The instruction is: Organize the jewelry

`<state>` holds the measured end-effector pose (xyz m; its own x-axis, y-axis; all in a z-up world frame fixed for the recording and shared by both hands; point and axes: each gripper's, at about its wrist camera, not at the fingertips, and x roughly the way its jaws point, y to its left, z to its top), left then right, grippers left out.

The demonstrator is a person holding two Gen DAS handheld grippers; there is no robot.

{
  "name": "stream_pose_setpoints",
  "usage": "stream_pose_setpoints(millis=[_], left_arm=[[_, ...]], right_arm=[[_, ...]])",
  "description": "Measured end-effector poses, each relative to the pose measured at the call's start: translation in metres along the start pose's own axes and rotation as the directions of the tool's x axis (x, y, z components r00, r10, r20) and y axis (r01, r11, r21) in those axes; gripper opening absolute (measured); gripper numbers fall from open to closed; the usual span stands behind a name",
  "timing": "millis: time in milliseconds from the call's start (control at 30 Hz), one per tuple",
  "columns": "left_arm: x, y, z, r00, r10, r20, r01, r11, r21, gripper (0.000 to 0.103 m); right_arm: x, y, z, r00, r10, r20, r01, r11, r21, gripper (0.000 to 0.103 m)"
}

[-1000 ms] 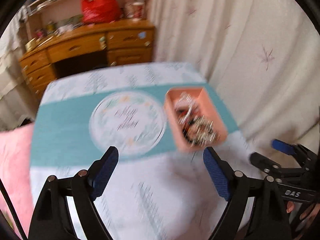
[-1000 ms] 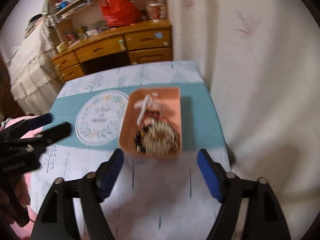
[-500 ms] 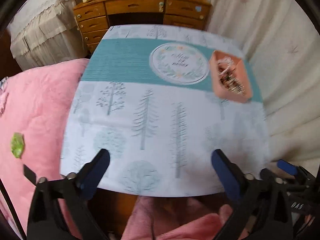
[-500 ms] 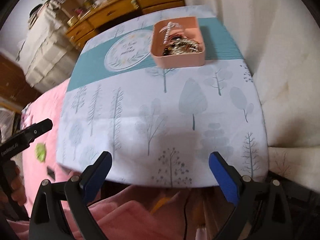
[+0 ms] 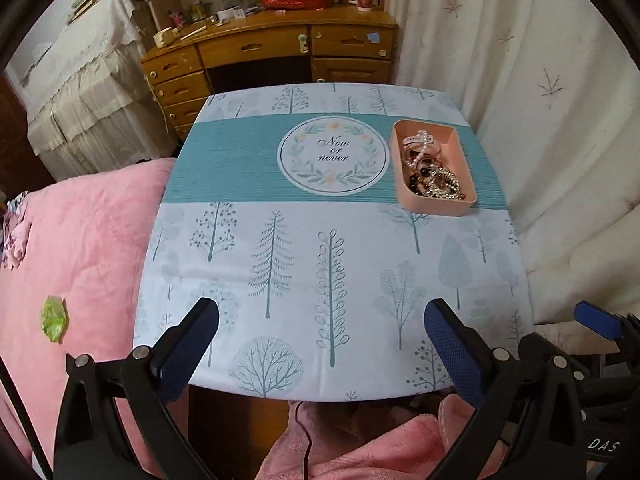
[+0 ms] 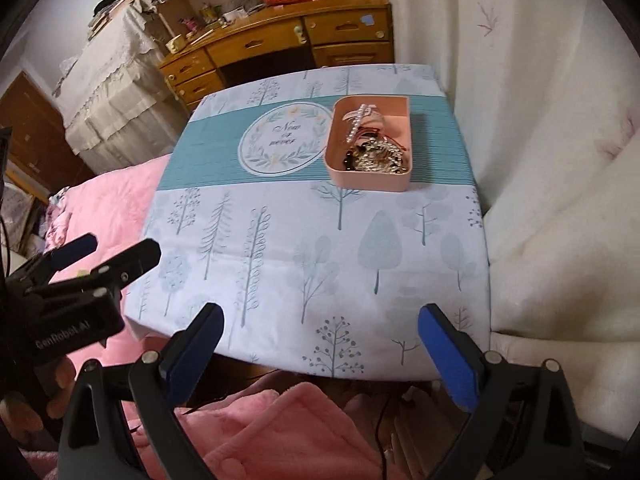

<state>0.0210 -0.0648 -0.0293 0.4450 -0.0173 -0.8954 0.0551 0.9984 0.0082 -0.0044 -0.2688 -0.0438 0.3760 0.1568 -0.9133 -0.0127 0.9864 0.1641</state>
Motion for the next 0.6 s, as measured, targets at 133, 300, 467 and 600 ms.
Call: stream_pose_setpoints(millis=[133, 300, 467, 600], left_arm=[[0.005, 0.006, -0.005, 1.0, 0.012, 0.004, -0.012, 1.0, -0.009, 0.102], [0.011, 0.013, -0.009, 1.0, 0.002, -0.027, -0.003, 1.0, -0.023, 0.102], [0.011, 0.009, -0.009, 1.0, 0.011, -0.019, -0.011, 1.0, 0.017, 0.102], [0.011, 0.007, -0.007, 1.0, 0.012, -0.012, -0.012, 0.999, 0.04, 0.102]], right_arm=[[0.003, 0.003, -0.006, 1.0, -0.013, 0.025, 0.013, 1.0, 0.007, 0.098], [0.002, 0.007, -0.01, 0.999, -0.015, 0.05, 0.014, 1.0, 0.018, 0.098], [0.001, 0.02, -0.011, 0.997, -0.006, 0.073, 0.007, 1.0, -0.014, 0.099], [0.001, 0.025, -0.01, 0.997, -0.002, 0.081, 0.004, 1.0, -0.021, 0.099]])
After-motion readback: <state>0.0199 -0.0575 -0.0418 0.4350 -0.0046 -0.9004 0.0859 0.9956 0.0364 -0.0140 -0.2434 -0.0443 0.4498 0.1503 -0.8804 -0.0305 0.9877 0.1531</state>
